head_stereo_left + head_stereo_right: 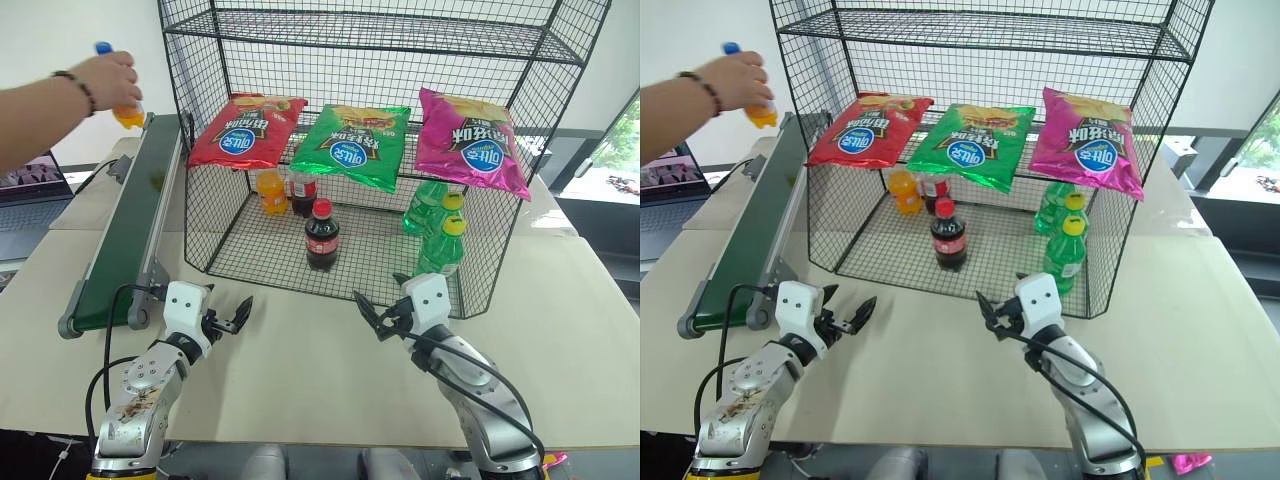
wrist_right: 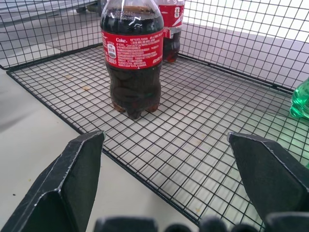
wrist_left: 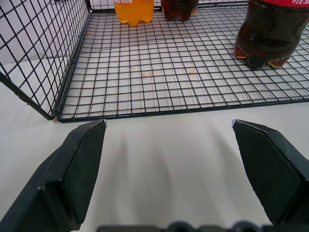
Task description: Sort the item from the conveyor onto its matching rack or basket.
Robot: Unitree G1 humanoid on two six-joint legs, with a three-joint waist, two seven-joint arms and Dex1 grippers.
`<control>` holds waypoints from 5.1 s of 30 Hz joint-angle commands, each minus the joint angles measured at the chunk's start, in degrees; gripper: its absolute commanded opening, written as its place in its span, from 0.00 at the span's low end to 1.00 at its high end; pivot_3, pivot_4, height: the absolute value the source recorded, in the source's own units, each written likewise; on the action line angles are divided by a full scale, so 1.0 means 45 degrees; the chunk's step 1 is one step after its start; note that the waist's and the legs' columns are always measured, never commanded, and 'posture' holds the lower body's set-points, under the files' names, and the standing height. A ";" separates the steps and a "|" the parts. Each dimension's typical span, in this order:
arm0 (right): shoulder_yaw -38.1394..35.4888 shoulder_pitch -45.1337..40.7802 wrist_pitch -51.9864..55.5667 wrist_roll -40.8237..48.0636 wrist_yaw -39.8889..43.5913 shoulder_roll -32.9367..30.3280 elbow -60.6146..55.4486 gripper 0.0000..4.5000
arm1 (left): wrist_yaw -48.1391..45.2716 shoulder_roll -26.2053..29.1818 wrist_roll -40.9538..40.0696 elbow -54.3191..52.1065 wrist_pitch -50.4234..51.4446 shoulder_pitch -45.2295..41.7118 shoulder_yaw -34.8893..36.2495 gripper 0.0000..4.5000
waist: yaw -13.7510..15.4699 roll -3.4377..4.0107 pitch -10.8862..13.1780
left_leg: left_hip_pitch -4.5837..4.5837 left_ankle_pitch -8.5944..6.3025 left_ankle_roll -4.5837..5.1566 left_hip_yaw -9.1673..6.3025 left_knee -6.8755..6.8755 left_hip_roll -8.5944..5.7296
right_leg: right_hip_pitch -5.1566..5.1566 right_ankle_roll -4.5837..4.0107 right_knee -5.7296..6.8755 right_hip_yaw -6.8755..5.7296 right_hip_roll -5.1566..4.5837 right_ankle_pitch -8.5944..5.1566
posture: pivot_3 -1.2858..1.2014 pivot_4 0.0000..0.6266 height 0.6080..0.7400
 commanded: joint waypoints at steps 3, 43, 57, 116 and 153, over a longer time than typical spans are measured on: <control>-0.0070 -0.0094 -0.0357 0.0001 0.0003 0.0008 -0.0268 1.00 | 0.0020 0.0082 -0.0057 -0.0623 0.0004 0.0032 0.0159 0.99 | 0.0004 0.0000 0.0000 | 0.0000 0.0000 0.0000 0.0000 0.0000 0.0000 | 0.0000 -0.0001 0.0000 0.0000 0.0000 0.0000 | 0.52 0.24 0.98; 0.0762 -1.0307 0.1441 0.6128 0.8567 0.0378 0.3716 1.00 | 0.2144 0.1715 -0.2992 0.0316 0.0091 -0.1198 0.7542 0.99 | -0.0012 -0.0008 -0.0001 | 0.0007 -0.0006 0.0009 -0.0007 0.0001 0.0013 | -0.0009 -0.0089 0.0025 -0.0018 0.0007 0.0053 | 0.52 0.24 0.98; 0.0640 -1.0157 0.1433 0.6275 0.8236 0.0481 0.3177 1.00 | 0.1807 0.2164 -0.2747 0.1500 -0.0322 -0.1938 0.7018 0.99 | -0.0058 -0.0009 -0.0001 | 0.0007 -0.0006 0.0008 -0.0004 -0.0001 0.0015 | -0.0023 -0.0091 0.0040 -0.0018 0.0006 0.0054 | 0.52 0.24 0.98; 0.1374 -0.6546 0.1433 0.3057 0.3493 -0.0497 0.1163 1.00 | 0.0848 0.0837 -0.1790 0.2949 -0.0166 -0.6170 0.0336 0.56 | -0.0061 -0.0031 0.0043 | -0.0013 0.0015 -0.0021 0.0000 -0.0009 0.0005 | -0.0031 -0.0094 0.0001 -0.0012 0.0012 0.0060 | 0.52 0.24 0.98; -0.0301 -0.3872 0.1733 0.2268 0.1435 -0.0629 0.0391 1.00 | -0.0117 0.0920 -0.1011 -0.0096 0.1029 -0.1771 0.0479 0.99 | -0.0044 -0.0025 0.0038 | -0.0003 0.0013 -0.0017 -0.0007 -0.0011 0.0005 | -0.0012 -0.0078 0.0019 -0.0019 0.0000 0.0063 | 0.52 0.24 0.98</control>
